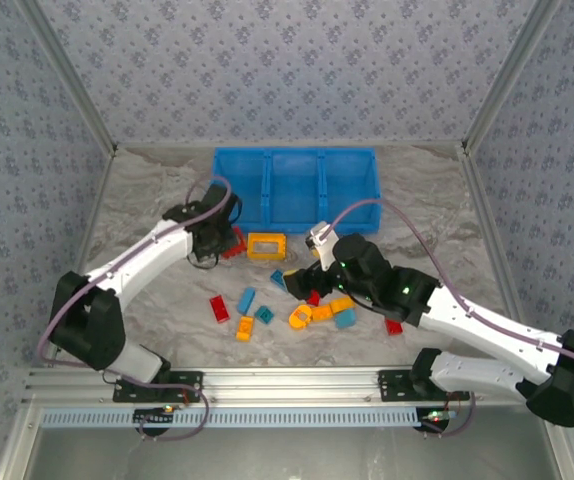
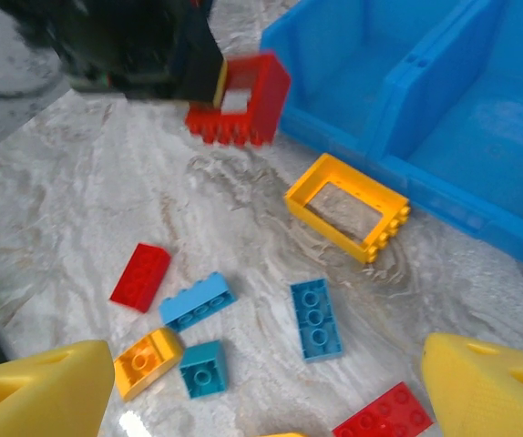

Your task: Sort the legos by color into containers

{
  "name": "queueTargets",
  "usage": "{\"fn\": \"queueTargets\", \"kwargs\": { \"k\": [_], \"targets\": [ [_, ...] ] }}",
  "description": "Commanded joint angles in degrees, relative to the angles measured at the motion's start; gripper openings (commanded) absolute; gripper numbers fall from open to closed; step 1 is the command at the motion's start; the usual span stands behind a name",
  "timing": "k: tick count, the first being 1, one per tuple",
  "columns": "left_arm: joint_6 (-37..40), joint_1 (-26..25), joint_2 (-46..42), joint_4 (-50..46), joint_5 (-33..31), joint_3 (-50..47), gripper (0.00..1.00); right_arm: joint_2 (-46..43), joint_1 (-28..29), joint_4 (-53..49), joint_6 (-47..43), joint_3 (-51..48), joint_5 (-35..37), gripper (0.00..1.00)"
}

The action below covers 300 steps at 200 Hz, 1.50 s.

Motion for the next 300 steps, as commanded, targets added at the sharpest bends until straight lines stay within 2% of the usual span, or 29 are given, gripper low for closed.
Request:
{"fn": "queueTargets", "kwargs": {
  "k": [1,30,61,101,133,175,236,256,300],
  "targets": [
    [10.1,0.2,7.3,-6.5,-6.2,11.1,0.00,1.2,-0.4,-0.8,1.9,3.5,6.4,0.90],
    [15.7,3.3,19.6,-11.2,-8.6,26.3,0.00,3.7,-1.4,-1.7,2.4,6.5,9.7,0.90],
    [19.3,5.7,30.3,-13.8,-6.8,39.2,0.00,6.0,-2.1,-0.3,3.1,9.0,12.1,0.91],
    [22.1,6.3,39.8,-15.1,-3.7,48.1,0.00,9.2,-2.1,2.3,3.4,11.2,11.5,0.91],
    [22.7,6.5,43.6,-13.7,0.8,49.3,0.00,11.7,-1.5,3.5,4.0,12.4,11.3,0.91],
    [21.8,7.5,45.6,-12.6,3.2,48.1,0.00,14.3,2.0,5.7,3.9,13.3,13.7,0.91],
    [22.9,7.7,47.2,-13.2,5.2,47.5,0.00,17.3,3.4,5.2,4.5,14.2,14.7,0.91],
    [22.9,7.7,47.2,-13.6,5.4,47.6,0.09,18.9,3.3,5.5,4.8,13.4,15.1,0.91],
    [23.7,7.8,45.6,-14.1,4.9,47.5,0.14,21.2,2.9,4.9,6.7,12.9,15.2,0.87]
  ]
}}
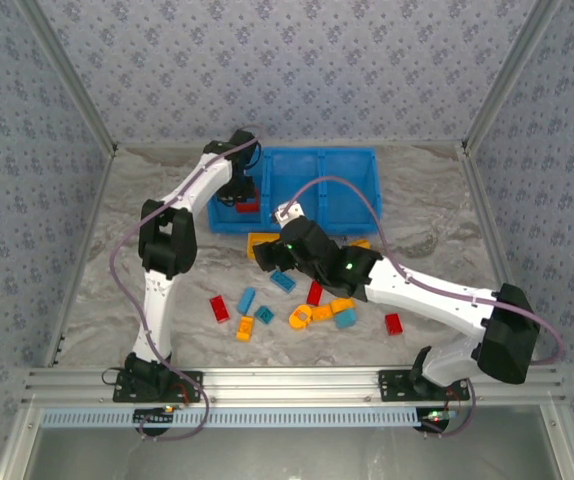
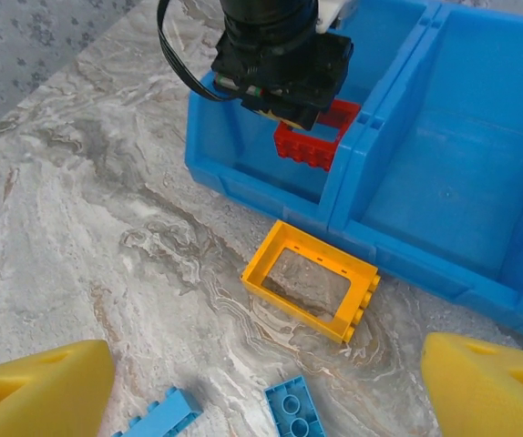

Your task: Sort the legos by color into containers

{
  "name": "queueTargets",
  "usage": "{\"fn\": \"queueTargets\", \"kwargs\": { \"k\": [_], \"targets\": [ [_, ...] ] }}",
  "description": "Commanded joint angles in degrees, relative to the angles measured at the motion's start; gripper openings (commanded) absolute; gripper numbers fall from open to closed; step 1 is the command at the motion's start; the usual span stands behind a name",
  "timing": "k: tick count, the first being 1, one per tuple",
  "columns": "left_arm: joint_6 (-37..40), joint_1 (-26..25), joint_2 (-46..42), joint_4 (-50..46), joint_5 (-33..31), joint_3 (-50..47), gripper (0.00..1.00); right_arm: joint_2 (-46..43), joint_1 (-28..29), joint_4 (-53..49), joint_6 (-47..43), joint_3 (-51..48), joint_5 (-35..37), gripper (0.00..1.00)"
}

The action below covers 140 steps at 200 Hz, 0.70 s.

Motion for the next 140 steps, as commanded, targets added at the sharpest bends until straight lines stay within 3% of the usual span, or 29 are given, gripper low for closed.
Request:
{"fn": "queueTargets", "kwargs": {
  "k": [1,35,80,116,140],
  "targets": [
    [1.3,0.4,-0.5,-1.8,0.2,0.1,0.14,0.9,-0.1,0.0,1.8,0.5,1.6,0.87],
    [1.9,0.4,-0.9,-2.5,0.6,1.0,0.19,1.7,-0.8,-0.5,0.5,0.2,0.6,0.80],
    [1.3,0.4,-2.0,-1.9,0.5,0.2,0.19,0.9,-1.5,-1.2,0.5,-0.5,0.1,0.80],
    [-0.9,0.4,-7.3,-1.0,1.2,0.1,0.19,0.5,-2.6,-1.4,-3.3,-0.7,-1.9,0.76],
    [-4.3,0.4,-14.3,-0.9,-0.2,-0.7,0.20,0.1,-3.4,-1.3,-10.5,-1.0,-7.5,0.72]
  ]
}}
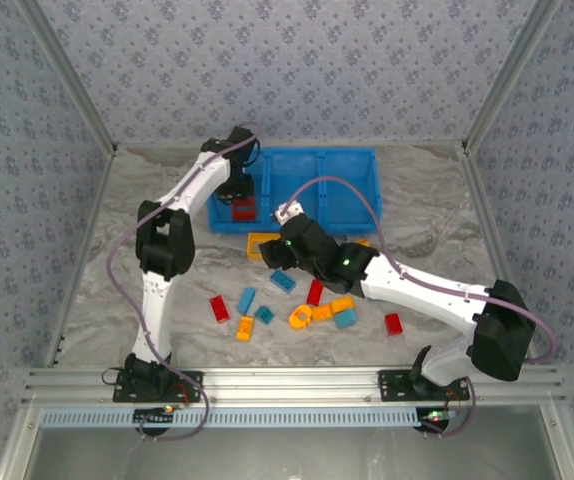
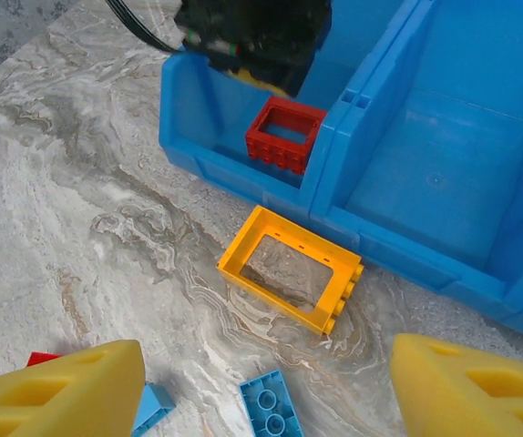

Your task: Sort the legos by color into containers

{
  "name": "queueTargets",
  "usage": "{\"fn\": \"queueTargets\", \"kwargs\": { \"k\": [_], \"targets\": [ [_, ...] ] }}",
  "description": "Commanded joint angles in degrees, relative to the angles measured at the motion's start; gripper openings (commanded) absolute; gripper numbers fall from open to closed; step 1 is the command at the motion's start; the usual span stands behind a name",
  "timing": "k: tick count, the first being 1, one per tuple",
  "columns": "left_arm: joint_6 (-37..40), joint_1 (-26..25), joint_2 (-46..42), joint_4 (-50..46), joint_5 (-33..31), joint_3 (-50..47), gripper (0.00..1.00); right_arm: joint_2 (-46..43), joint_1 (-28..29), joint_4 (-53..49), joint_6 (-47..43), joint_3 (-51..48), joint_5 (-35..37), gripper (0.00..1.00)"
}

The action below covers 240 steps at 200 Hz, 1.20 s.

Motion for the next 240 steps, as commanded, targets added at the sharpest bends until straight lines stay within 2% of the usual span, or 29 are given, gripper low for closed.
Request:
{"fn": "queueTargets", "kwargs": {
  "k": [1,26,51,72,89,117,148,183,240],
  "targets": [
    [-3.9,0.4,-11.2,-0.5,-0.6,-0.5,0.20,-1.2,-1.0,-1.0,-7.9,-0.6,-5.7,0.71],
    [-9.4,0.0,-24.5,3.6,-0.1,-9.7,0.21,1.2,-2.4,-2.9,-16.2,0.4,-12.7,0.65],
    [-14.1,-2.7,-41.6,10.6,0.4,-27.3,0.28,7.8,-3.8,-6.9,-21.8,3.8,-17.9,0.59],
    [-16.5,-7.5,-55.2,15.8,1.8,-40.2,0.37,15.5,-5.0,-10.2,-23.2,9.7,-17.0,0.57],
    [-18.7,-11.0,-65.0,17.8,3.5,-49.0,0.43,20.3,-5.6,-11.5,-24.5,13.0,-15.2,0.61],
    [-21.8,-12.0,-77.2,15.5,8.9,-58.0,0.50,29.2,-5.8,-17.8,-26.3,20.8,-11.9,0.64],
    [-21.4,-12.5,-84.8,11.4,14.2,-59.7,0.52,33.6,-5.7,-18.1,-26.9,23.7,-12.5,0.64],
    [-21.0,-12.6,-88.9,4.5,15.2,-59.0,0.53,37.0,-5.6,-18.3,-26.9,26.1,-11.1,0.61],
    [-21.7,-12.6,-91.2,4.1,15.7,-59.5,0.55,40.6,-5.6,-17.4,-28.4,27.9,-9.3,0.54]
  ]
}}
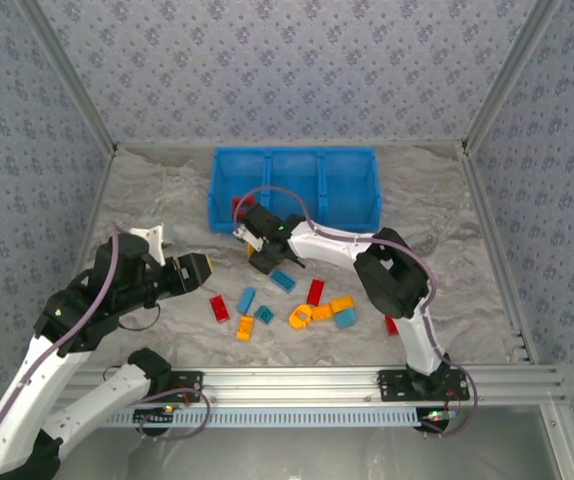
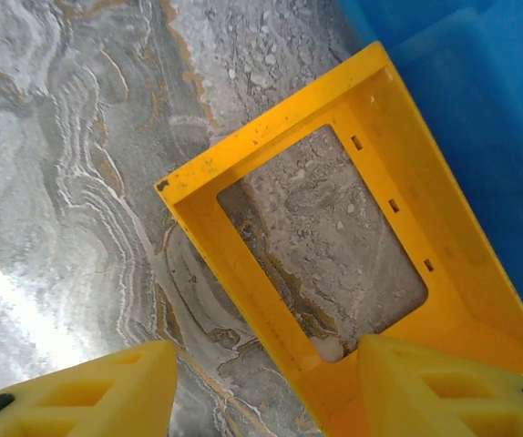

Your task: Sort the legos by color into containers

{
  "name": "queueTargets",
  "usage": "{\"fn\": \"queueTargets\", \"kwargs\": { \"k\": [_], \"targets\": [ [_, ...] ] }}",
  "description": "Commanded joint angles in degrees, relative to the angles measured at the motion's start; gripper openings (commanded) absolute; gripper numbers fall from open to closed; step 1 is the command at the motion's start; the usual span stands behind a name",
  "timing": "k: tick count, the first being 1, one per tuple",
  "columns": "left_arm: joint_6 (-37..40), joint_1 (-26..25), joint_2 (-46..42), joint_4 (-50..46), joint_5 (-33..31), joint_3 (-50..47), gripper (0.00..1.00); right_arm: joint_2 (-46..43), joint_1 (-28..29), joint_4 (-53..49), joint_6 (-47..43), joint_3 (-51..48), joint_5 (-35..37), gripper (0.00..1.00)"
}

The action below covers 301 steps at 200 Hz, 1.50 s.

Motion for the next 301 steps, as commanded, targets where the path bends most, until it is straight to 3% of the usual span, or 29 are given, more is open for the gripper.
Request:
{"fn": "queueTargets", "kwargs": {
  "k": [1,72,152,167,183,214,251,276,301],
  "targets": [
    [-0.6,-0.2,0.0,-0.6,1.4,0.7,0.55,2.4,0.1,-1.3,-1.7,2.5,1.3,0.54],
    [0.6,-0.3,1.4,0.2,1.4,0.5,0.56,-0.4,1.3,-0.2,-3.5,1.7,0.2,0.25],
    [-0.8,-0.4,4.5,8.6,3.4,-1.5,0.56,-16.3,1.0,2.4,1.5,-5.5,-0.9,0.13],
    [-0.6,-0.8,5.6,9.4,3.5,-1.4,0.56,-17.7,0.2,2.1,2.3,-6.4,-2.5,0.15],
    [-0.6,-1.4,6.3,10.1,3.3,-1.4,0.56,-16.8,0.2,1.2,1.8,-6.3,-3.0,0.26],
    [-0.5,-2.1,6.2,10.1,2.5,-1.7,0.56,-9.8,0.3,-2.1,1.4,-3.3,-5.8,0.36],
    [-0.9,-2.7,3.0,8.3,0.5,-1.8,0.56,-3.5,-0.1,-2.8,1.5,0.5,-6.0,0.58],
    [-1.1,-2.7,1.7,6.5,0.0,-2.0,0.56,0.4,-0.3,-4.8,1.2,4.4,-5.5,0.58],
    [-1.7,-2.7,0.9,6.6,0.0,-2.8,0.56,3.6,-0.3,-5.9,0.7,6.9,-5.6,0.50]
  ]
}}
